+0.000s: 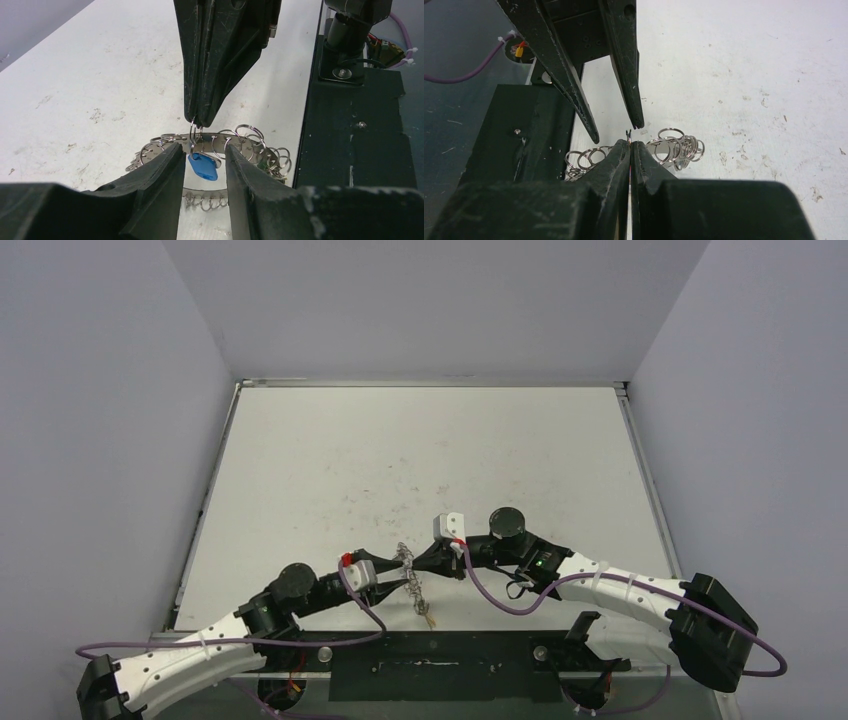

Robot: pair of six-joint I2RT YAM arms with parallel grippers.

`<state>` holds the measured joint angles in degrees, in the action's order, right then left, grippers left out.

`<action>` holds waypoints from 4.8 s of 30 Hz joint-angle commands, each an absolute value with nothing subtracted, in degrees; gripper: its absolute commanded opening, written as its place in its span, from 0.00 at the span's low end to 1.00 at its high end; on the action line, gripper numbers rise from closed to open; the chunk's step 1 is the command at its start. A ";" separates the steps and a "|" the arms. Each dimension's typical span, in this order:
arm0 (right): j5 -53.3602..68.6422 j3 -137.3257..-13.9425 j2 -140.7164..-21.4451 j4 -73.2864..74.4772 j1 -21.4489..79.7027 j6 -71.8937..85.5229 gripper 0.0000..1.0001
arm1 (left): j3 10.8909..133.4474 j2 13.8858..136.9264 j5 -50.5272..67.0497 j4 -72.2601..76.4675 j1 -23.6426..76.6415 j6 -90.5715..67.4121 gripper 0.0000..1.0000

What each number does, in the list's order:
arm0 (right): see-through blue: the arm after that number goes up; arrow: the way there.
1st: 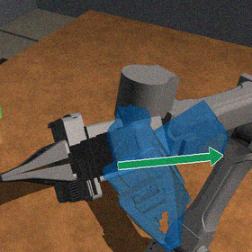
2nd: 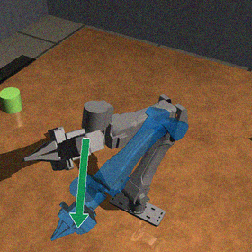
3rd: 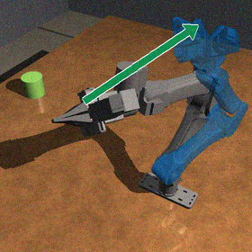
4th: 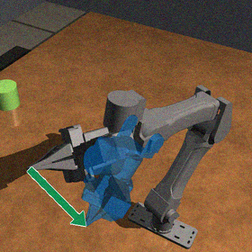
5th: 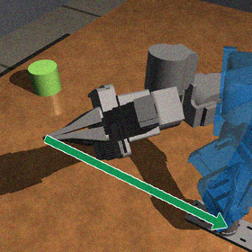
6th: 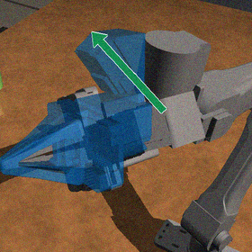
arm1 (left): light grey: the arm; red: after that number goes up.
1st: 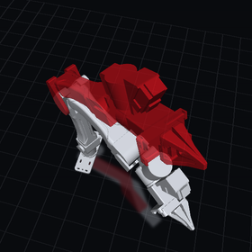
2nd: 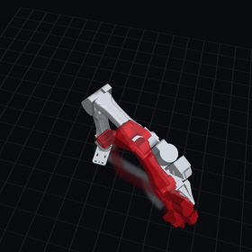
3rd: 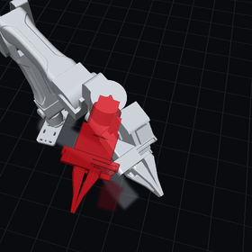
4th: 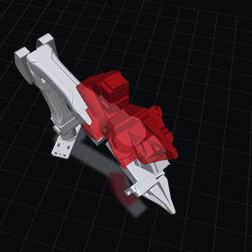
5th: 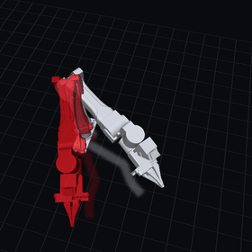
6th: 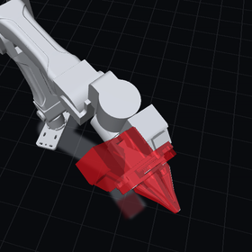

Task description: Put the keys on the keyring

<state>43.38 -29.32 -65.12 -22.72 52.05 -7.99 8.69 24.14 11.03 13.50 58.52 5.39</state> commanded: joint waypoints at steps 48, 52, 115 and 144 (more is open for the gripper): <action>42.12 -33.30 -62.31 -16.42 51.77 -12.53 0.16 | 11.90 29.80 9.61 15.75 58.71 5.97 0.00; 40.19 -33.40 -60.79 -14.46 51.82 -14.32 0.38 | 14.60 29.95 8.88 10.37 58.72 5.96 0.00; 41.43 -29.36 -68.70 -36.07 56.20 -7.53 0.00 | 8.76 13.79 9.62 8.32 59.15 6.19 0.37; 39.73 -30.22 -67.72 -31.50 56.34 -8.57 0.19 | 9.06 19.10 9.05 13.36 59.15 6.45 0.00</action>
<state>39.81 -28.99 -69.54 -29.78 55.94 -7.11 6.35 20.10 9.19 13.58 58.85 6.63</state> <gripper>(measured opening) 0.080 0.020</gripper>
